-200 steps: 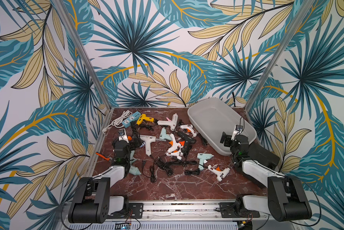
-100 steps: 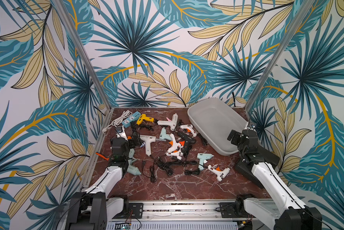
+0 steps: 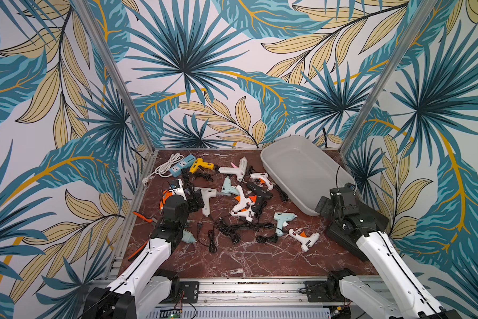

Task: Put the hot melt glue gun into the storage box
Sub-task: Pick up the hot melt adhesive gun from the center of the board.

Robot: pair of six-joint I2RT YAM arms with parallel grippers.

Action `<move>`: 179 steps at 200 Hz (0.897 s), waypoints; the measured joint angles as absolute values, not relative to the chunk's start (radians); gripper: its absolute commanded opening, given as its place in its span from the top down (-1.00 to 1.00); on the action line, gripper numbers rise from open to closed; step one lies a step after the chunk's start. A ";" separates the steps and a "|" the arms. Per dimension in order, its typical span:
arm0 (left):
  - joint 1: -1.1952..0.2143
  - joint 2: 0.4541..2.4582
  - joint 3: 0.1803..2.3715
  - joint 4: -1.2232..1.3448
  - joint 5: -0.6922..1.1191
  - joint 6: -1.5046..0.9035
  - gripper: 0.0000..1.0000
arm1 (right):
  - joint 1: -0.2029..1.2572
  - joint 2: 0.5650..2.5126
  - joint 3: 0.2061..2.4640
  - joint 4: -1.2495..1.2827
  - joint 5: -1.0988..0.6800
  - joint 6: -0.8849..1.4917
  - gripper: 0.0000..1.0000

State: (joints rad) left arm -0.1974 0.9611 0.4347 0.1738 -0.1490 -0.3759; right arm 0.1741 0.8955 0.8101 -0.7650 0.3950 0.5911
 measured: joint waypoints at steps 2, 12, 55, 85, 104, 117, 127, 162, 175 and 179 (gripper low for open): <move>-0.199 0.960 0.434 0.173 -0.149 -0.377 -1.00 | 0.179 0.892 0.809 -0.776 0.395 0.598 -0.81; -0.206 0.955 0.434 0.167 -0.148 -0.389 -1.00 | 0.203 0.876 0.800 -0.823 0.391 0.638 -0.79; -0.211 0.953 0.426 0.168 -0.122 -0.442 -1.00 | 0.307 0.818 0.733 -0.956 0.352 0.800 -0.68; -0.213 0.953 0.423 0.176 -0.108 -0.470 -1.00 | 0.389 0.829 0.670 -0.993 0.308 0.894 -0.67; -0.213 0.956 0.423 0.179 -0.104 -0.482 -1.00 | 0.439 0.846 0.637 -1.001 0.286 0.945 -0.67; -0.213 0.961 0.423 0.183 -0.100 -0.488 -1.00 | 0.467 0.854 0.625 -1.003 0.274 0.972 -0.65; -0.213 0.967 0.423 0.184 -0.097 -0.488 -1.00 | 0.483 0.859 0.620 -1.004 0.263 0.987 -0.63; -0.213 0.983 0.423 0.184 -0.088 -0.494 -1.00 | 0.523 0.900 0.601 -0.995 0.215 1.023 -0.57; -0.213 0.984 0.423 0.184 -0.087 -0.499 -1.00 | 0.540 0.926 0.592 -0.991 0.200 1.035 -0.55; -0.213 0.985 0.423 0.184 -0.086 -0.500 -1.00 | 0.545 0.934 0.590 -0.990 0.197 1.038 -0.55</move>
State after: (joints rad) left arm -0.2127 0.9848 0.4232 0.1841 -0.0860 -0.4995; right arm 0.5449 0.9337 0.5900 -0.9901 0.1967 1.0382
